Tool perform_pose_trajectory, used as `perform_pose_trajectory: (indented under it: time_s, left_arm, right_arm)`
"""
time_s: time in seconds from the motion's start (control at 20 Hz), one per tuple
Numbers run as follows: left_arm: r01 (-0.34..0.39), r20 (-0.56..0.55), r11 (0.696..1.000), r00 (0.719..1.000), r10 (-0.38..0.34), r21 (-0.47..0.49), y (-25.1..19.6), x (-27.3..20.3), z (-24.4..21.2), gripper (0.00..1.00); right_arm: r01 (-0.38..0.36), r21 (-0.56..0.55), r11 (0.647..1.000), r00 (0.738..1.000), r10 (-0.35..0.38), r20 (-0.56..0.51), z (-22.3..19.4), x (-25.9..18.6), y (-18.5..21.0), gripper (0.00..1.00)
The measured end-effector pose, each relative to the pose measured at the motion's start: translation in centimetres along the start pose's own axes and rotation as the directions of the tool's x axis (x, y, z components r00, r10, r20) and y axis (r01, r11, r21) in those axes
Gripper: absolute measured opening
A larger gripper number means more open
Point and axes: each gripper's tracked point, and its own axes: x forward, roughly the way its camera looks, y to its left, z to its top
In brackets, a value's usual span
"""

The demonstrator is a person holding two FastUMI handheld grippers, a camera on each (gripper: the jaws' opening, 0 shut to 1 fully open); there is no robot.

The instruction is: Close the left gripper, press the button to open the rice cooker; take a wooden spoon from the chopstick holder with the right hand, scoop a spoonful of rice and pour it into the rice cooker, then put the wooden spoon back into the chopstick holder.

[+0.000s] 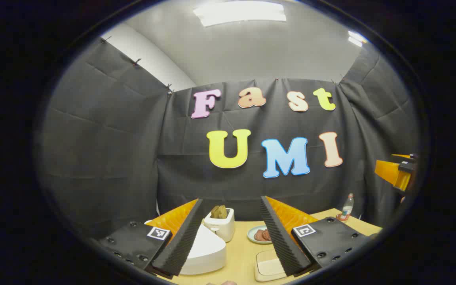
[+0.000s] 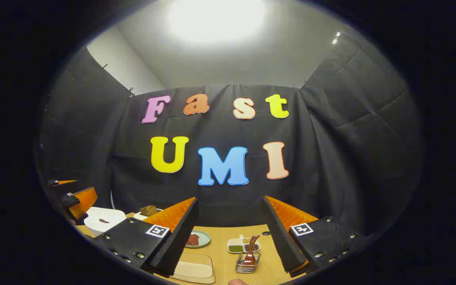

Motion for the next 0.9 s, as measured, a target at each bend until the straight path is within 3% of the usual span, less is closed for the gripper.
perform_pose_trajectory:
  time_s: [0.9]
  left_arm:
    - [-0.02,0.019,1.0,1.0,0.019,0.024,-0.09,0.26,0.78,0.97]
  right_arm:
    - [-0.012,0.006,1.0,1.0,0.012,-0.008,-0.23,0.83,0.0,0.95]
